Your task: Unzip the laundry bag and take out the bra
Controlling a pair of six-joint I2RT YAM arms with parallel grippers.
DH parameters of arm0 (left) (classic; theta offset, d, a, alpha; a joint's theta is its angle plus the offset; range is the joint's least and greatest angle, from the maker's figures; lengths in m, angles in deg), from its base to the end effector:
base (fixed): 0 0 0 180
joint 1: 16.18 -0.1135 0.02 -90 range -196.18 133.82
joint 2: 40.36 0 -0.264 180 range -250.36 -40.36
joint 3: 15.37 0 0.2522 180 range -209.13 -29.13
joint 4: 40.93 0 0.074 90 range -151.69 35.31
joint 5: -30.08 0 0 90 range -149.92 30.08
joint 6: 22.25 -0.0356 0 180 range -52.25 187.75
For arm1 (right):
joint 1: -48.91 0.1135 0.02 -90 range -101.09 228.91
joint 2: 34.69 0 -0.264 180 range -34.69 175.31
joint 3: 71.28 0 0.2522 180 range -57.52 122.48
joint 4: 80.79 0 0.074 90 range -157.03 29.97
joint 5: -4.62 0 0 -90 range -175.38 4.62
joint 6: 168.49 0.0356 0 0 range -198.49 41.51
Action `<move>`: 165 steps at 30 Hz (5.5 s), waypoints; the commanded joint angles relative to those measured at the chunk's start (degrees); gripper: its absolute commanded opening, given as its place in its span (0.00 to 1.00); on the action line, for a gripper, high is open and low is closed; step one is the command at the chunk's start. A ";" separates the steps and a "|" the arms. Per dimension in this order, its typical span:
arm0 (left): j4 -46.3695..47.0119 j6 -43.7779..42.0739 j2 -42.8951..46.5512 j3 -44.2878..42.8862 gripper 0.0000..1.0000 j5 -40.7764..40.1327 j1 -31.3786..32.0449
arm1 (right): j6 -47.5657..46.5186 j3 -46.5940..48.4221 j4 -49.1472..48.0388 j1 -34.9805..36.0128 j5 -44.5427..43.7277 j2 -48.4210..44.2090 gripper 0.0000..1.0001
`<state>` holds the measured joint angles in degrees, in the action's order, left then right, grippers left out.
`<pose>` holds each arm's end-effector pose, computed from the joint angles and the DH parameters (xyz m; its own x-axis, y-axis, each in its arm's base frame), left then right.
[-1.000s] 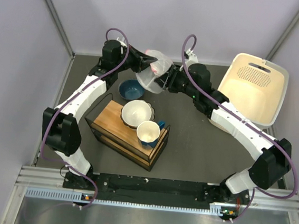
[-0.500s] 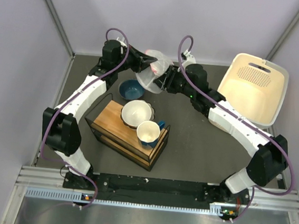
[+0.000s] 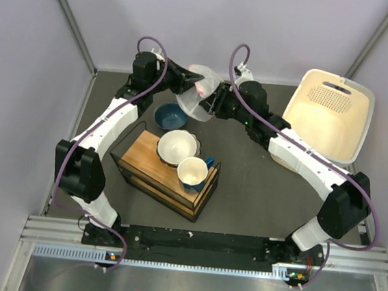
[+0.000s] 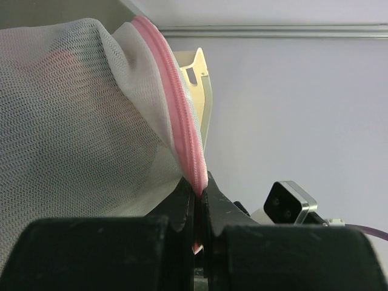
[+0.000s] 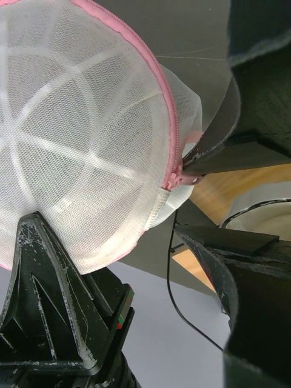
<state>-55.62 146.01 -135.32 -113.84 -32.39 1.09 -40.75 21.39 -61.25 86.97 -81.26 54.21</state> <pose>0.3753 -0.1339 0.3715 -0.7194 -0.6856 -0.1119 -0.0396 0.2013 -0.9787 0.2913 0.2313 0.3643 -0.5789 0.3221 -0.7491 -0.3983 0.6899 0.6045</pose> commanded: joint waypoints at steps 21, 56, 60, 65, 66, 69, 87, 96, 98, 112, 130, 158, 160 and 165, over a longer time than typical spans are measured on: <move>1.81 -2.84 1.01 -4.94 0.00 3.31 -1.37 | 0.59 -11.58 -3.84 -8.09 2.11 -8.04 0.00; -29.03 -36.85 -12.79 -22.43 0.88 2.10 3.19 | -0.73 -8.51 -3.93 -8.36 7.92 -0.40 0.00; -31.33 -37.57 -15.34 -22.52 0.88 1.83 5.92 | -0.47 -9.13 -4.20 -8.36 8.36 -0.49 0.00; -31.50 -36.87 -17.36 -22.78 0.88 -0.02 7.51 | -0.30 -10.44 -4.11 -8.44 8.71 -1.10 0.00; -31.50 -36.25 -17.80 -22.78 0.88 -0.28 7.51 | -0.29 -10.62 -4.20 -8.44 8.80 -1.27 0.00; -31.15 -35.02 -18.95 -22.78 0.88 -1.16 7.77 | -0.38 -11.15 -4.20 -8.36 9.06 -1.45 0.00; -27.72 -30.88 -21.41 -22.87 0.37 1.47 10.58 | -1.44 -12.38 -3.85 -8.09 8.54 -2.33 0.00; -27.64 -31.24 -18.69 -22.43 0.00 -0.02 8.31 | -3.80 -13.00 -1.57 -8.09 6.61 -4.09 0.00; -27.46 -31.85 -16.94 -22.69 0.00 -0.37 7.25 | -4.51 -13.43 -0.60 -8.09 5.99 -5.05 0.00; -30.27 -34.93 -19.21 -30.77 0.00 0.86 1.88 | -7.15 -19.33 0.11 -8.18 9.50 -7.78 0.00; -34.58 -41.43 -11.68 -27.30 0.95 -3.71 2.76 | -0.73 -12.03 -1.56 -6.95 8.36 -2.51 0.00; -24.65 -25.08 -18.25 -14.61 0.12 -2.48 7.42 | -1.79 -12.91 -2.09 -6.95 9.42 -2.33 0.00; -25.00 -25.35 -17.37 -14.87 0.00 -3.01 6.98 | -2.49 -13.69 -1.65 -7.04 8.80 -3.12 0.00; -25.26 -26.93 -15.52 -16.01 0.00 -2.39 4.52 | -4.69 -18.43 0.11 -9.67 11.94 -6.28 0.00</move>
<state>-82.83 120.53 -153.48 -126.60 -34.62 8.00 -43.07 6.46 -61.01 79.01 -72.19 52.46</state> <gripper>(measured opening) 0.033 0.007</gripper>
